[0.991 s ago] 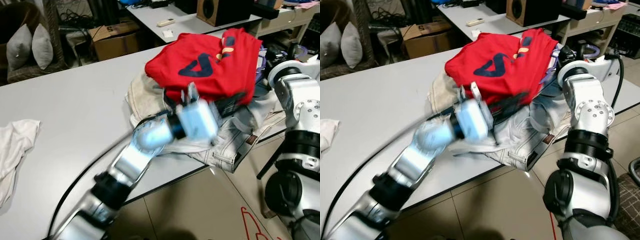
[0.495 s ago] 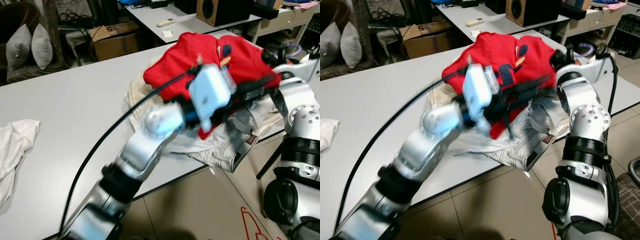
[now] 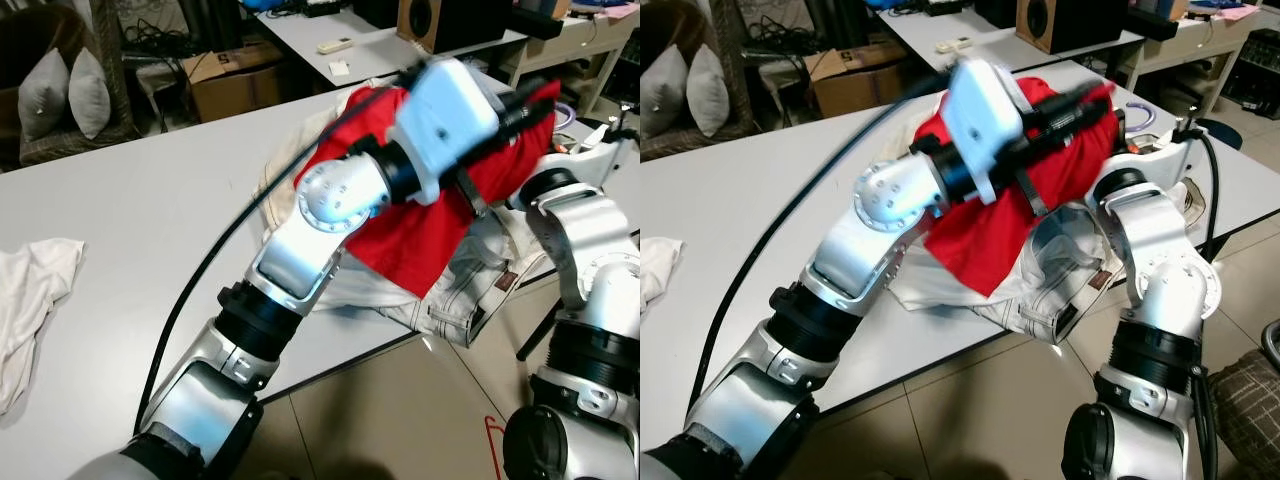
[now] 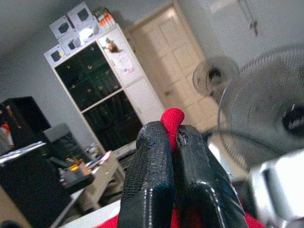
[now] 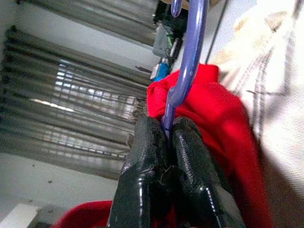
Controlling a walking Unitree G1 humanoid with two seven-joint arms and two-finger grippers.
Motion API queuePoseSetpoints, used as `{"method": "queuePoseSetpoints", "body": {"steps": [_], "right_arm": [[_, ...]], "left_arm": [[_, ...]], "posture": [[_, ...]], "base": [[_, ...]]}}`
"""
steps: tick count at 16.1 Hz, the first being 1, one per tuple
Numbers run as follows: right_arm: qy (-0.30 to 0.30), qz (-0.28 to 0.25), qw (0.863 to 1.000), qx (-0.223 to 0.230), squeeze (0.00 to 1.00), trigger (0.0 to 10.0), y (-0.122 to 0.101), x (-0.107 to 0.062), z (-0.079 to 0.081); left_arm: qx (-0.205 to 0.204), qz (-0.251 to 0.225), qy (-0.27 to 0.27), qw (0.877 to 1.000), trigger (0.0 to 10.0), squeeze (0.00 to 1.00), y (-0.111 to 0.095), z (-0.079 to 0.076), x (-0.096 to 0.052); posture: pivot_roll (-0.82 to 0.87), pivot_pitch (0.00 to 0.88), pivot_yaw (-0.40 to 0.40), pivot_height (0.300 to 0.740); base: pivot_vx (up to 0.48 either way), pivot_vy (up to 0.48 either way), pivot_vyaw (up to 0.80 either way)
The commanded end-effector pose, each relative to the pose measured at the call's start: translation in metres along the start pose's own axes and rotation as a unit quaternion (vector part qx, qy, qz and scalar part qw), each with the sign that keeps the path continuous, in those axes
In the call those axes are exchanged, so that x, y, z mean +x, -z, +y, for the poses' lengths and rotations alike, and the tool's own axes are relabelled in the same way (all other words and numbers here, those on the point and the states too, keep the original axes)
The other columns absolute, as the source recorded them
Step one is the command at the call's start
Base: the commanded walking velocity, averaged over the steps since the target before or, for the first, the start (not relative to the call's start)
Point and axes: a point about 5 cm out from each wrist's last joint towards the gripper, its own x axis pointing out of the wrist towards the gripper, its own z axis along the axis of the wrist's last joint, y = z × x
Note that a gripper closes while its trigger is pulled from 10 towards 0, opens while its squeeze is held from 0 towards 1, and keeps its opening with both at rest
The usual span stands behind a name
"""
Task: Hang hanger
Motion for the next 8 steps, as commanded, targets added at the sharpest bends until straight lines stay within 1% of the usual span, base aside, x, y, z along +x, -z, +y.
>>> {"method": "queuePoseSetpoints", "body": {"steps": [1,2,3,4,5,6,7,8], "right_arm": [[-0.007,0.003,1.000,-0.013,0.00,10.0,-0.002,-0.005,0.005],[-0.006,0.000,1.000,-0.017,0.00,10.0,-0.005,-0.008,0.005],[-0.006,0.002,0.999,-0.047,0.00,10.0,-0.008,-0.011,0.005],[-0.007,0.004,0.998,-0.058,0.00,10.0,-0.008,-0.012,0.006],[-0.012,0.011,0.997,-0.075,0.00,10.0,-0.008,-0.014,0.009],[-0.014,0.019,0.995,-0.097,0.00,10.0,-0.007,-0.016,0.010],[-0.014,0.022,0.994,-0.108,0.00,10.0,-0.007,-0.017,0.011],[-0.016,0.029,0.991,-0.128,0.00,10.0,-0.006,-0.020,0.012]], "left_arm": [[0.022,0.016,-0.021,0.999,1.1,0.00,0.003,0.010,-0.005],[0.017,0.023,-0.027,0.999,1.0,0.00,0.006,0.016,-0.011],[0.014,0.053,-0.010,0.998,7.8,0.00,0.012,0.019,-0.022],[0.018,0.073,-0.001,0.997,10.0,0.00,0.018,0.020,-0.027],[0.019,0.124,0.002,0.992,10.0,1.00,0.031,0.024,-0.039],[0.015,0.164,-0.005,0.986,10.0,1.00,0.040,0.031,-0.048],[0.013,0.174,-0.007,0.985,10.0,1.00,0.042,0.033,-0.051],[-0.022,0.172,-0.037,0.984,10.0,1.00,0.040,0.043,-0.057]], "posture": [[-0.08,0.001,0.102,0.740],[-0.08,0.000,0.103,0.740],[-0.07,0.000,0.100,0.740],[-0.07,0.000,0.100,0.740],[-0.07,0.000,0.095,0.740],[-0.06,0.000,0.088,0.740],[-0.06,0.000,0.085,0.740],[-0.05,0.000,0.078,0.740]], "base": [[0.000,0.000,0.00],[0.000,0.000,0.00],[0.000,0.000,0.00],[0.000,0.000,0.00],[0.000,0.000,0.00],[0.000,0.000,0.00],[0.000,0.000,0.00],[0.000,0.000,0.00]]}}
